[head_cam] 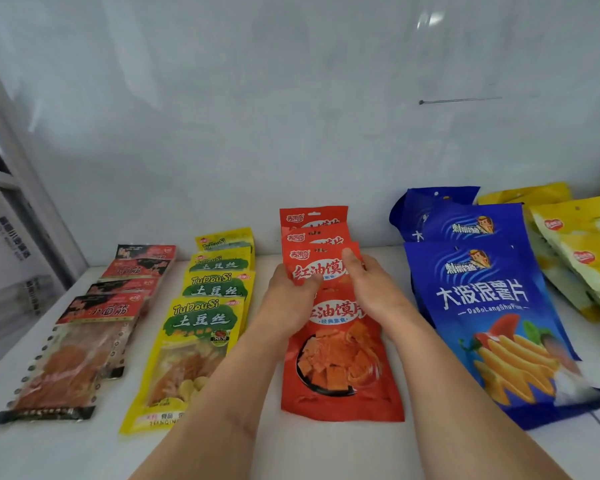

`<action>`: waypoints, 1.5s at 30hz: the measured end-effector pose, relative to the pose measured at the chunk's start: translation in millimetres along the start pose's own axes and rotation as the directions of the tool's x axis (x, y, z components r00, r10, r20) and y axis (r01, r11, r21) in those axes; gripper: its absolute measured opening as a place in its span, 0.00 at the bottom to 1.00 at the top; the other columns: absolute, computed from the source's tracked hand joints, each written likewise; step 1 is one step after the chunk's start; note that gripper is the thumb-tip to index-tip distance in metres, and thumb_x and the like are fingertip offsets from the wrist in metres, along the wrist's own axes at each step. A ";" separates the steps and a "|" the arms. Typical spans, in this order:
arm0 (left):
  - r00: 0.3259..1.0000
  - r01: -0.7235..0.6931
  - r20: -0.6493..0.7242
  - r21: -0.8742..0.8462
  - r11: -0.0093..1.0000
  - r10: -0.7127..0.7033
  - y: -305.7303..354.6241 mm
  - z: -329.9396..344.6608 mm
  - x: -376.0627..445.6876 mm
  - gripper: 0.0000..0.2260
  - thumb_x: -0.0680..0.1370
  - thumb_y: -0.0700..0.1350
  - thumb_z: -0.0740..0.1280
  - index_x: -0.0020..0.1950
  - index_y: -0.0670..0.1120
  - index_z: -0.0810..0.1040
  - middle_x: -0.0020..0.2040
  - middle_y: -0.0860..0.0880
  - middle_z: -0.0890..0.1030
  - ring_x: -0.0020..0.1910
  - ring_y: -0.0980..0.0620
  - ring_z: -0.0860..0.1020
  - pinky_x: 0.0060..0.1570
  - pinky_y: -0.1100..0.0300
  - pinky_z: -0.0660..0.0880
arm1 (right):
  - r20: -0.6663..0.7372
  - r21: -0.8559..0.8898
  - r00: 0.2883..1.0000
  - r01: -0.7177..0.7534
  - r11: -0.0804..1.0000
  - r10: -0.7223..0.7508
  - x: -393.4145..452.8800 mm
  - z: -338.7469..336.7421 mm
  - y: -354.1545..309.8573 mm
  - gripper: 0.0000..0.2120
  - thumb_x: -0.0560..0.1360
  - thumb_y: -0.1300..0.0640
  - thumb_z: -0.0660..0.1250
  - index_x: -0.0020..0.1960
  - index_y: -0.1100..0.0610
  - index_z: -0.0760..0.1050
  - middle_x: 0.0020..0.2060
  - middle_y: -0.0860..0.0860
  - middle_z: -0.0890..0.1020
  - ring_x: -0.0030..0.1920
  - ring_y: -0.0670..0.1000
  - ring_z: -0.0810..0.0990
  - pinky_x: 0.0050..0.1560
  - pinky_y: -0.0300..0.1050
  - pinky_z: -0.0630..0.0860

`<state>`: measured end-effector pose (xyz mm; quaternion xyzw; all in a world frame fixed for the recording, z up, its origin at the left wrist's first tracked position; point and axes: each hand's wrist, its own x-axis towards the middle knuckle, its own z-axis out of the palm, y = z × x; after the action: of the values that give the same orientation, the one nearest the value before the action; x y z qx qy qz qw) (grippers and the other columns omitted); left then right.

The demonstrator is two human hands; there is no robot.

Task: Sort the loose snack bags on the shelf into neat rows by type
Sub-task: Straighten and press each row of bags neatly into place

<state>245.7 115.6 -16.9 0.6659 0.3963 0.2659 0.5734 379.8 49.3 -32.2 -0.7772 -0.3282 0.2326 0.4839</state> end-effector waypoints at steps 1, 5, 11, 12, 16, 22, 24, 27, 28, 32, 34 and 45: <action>1.000 -0.004 0.002 0.025 1.000 0.004 0.7 -0.7 -0.3 0.17 0.78 0.54 0.69 0.64 0.51 0.72 0.58 0.50 0.82 0.52 0.49 0.84 0.54 0.49 0.82 | -0.017 -0.004 1.000 0.002 1.000 -0.002 3.1 0.6 1.3 0.26 0.76 0.27 0.50 0.63 0.43 0.67 0.59 0.47 0.81 0.56 0.52 0.83 0.61 0.57 0.78; 0.980 -0.138 -0.064 0.463 0.875 0.189 -7.4 -5.8 -3.7 0.38 0.70 0.66 0.61 0.74 0.47 0.65 0.72 0.44 0.70 0.71 0.44 0.71 0.69 0.43 0.70 | -0.117 -0.216 0.988 0.077 0.973 -0.104 19.4 2.7 -4.3 0.40 0.68 0.20 0.45 0.70 0.42 0.67 0.65 0.48 0.77 0.63 0.54 0.78 0.63 0.61 0.75; 0.933 -0.319 0.207 0.856 0.407 0.296 -24.0 2.8 -54.6 0.42 0.72 0.69 0.35 0.82 0.50 0.50 0.83 0.48 0.50 0.81 0.44 0.48 0.78 0.48 0.50 | 0.024 -0.610 0.983 0.160 0.776 -0.184 50.7 10.6 -28.4 0.32 0.79 0.32 0.47 0.80 0.44 0.54 0.81 0.49 0.54 0.79 0.58 0.55 0.76 0.65 0.56; 0.929 -0.329 0.228 0.869 0.369 0.293 -27.5 3.6 -56.0 0.43 0.70 0.69 0.32 0.82 0.51 0.50 0.83 0.48 0.50 0.81 0.44 0.47 0.78 0.47 0.51 | 0.048 -0.641 0.985 0.158 0.751 -0.166 54.9 11.9 -28.4 0.32 0.79 0.32 0.47 0.80 0.43 0.54 0.81 0.48 0.53 0.79 0.58 0.54 0.76 0.65 0.54; 0.933 -0.338 0.260 0.873 0.352 0.250 -38.2 5.0 -53.1 0.45 0.68 0.68 0.29 0.82 0.52 0.49 0.83 0.48 0.48 0.81 0.41 0.45 0.78 0.46 0.50 | 0.104 -0.659 0.988 0.152 0.737 -0.110 66.2 17.9 -17.9 0.32 0.79 0.31 0.48 0.80 0.42 0.54 0.81 0.49 0.51 0.79 0.58 0.57 0.75 0.64 0.58; 0.934 -0.341 0.269 0.866 0.365 0.236 -50.4 6.2 -43.6 0.51 0.66 0.72 0.22 0.82 0.49 0.48 0.83 0.45 0.48 0.80 0.36 0.50 0.78 0.44 0.51 | 0.116 -0.672 0.990 0.140 0.727 -0.083 68.6 24.9 -12.9 0.32 0.79 0.30 0.48 0.79 0.41 0.56 0.81 0.48 0.53 0.78 0.58 0.60 0.75 0.64 0.58; 0.927 -0.357 0.281 0.865 0.353 0.249 -59.3 7.1 -36.3 0.54 0.64 0.70 0.17 0.82 0.48 0.49 0.83 0.44 0.49 0.80 0.37 0.50 0.78 0.43 0.52 | 0.116 -0.688 0.991 0.133 0.714 -0.073 69.0 24.9 -10.2 0.32 0.78 0.30 0.48 0.79 0.41 0.57 0.80 0.48 0.55 0.77 0.59 0.61 0.74 0.64 0.59; 0.912 -0.388 0.325 0.881 0.270 0.250 -75.3 9.7 -22.8 0.52 0.67 0.68 0.16 0.82 0.48 0.52 0.83 0.45 0.52 0.81 0.38 0.49 0.77 0.40 0.52 | 0.110 -0.694 0.992 0.125 0.709 -0.068 68.2 25.3 -5.9 0.33 0.78 0.29 0.47 0.79 0.40 0.57 0.80 0.48 0.56 0.77 0.59 0.60 0.74 0.64 0.57; 0.909 -0.394 0.336 0.885 0.247 0.247 -78.8 10.2 -19.9 0.52 0.68 0.68 0.16 0.82 0.48 0.53 0.83 0.45 0.52 0.81 0.38 0.49 0.76 0.40 0.52 | 0.108 -0.687 0.992 0.122 0.717 -0.065 67.7 25.0 -5.5 0.33 0.78 0.29 0.47 0.79 0.40 0.57 0.80 0.48 0.56 0.77 0.60 0.59 0.74 0.64 0.56; 0.925 -0.354 0.281 0.883 0.308 0.256 -74.5 9.4 -24.2 0.51 0.67 0.70 0.18 0.82 0.49 0.49 0.83 0.48 0.52 0.81 0.41 0.49 0.77 0.42 0.53 | 0.097 -0.672 0.993 0.119 0.731 -0.072 64.5 25.9 -5.6 0.33 0.78 0.29 0.48 0.79 0.41 0.58 0.80 0.49 0.57 0.78 0.59 0.59 0.75 0.64 0.56; 0.937 -0.326 0.250 0.874 0.361 0.243 -66.6 8.7 -32.6 0.42 0.74 0.70 0.28 0.82 0.51 0.49 0.83 0.48 0.50 0.81 0.41 0.49 0.78 0.43 0.53 | 0.096 -0.668 0.993 0.120 0.734 -0.075 63.0 26.8 -6.0 0.33 0.78 0.29 0.48 0.79 0.42 0.59 0.80 0.49 0.58 0.77 0.60 0.60 0.75 0.64 0.57; 0.949 -0.251 0.146 0.886 0.390 0.280 -51.4 7.0 -46.9 0.29 0.83 0.64 0.49 0.81 0.52 0.56 0.82 0.49 0.55 0.79 0.42 0.55 0.78 0.48 0.54 | -0.014 -0.668 0.964 0.188 0.720 -0.265 27.0 15.8 -31.4 0.25 0.81 0.39 0.52 0.72 0.49 0.71 0.70 0.53 0.74 0.70 0.60 0.70 0.68 0.59 0.66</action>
<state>214.4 74.1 -63.6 0.9178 0.3726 0.1124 0.0783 378.4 88.5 -11.7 -0.8631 -0.4549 -0.0020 0.2191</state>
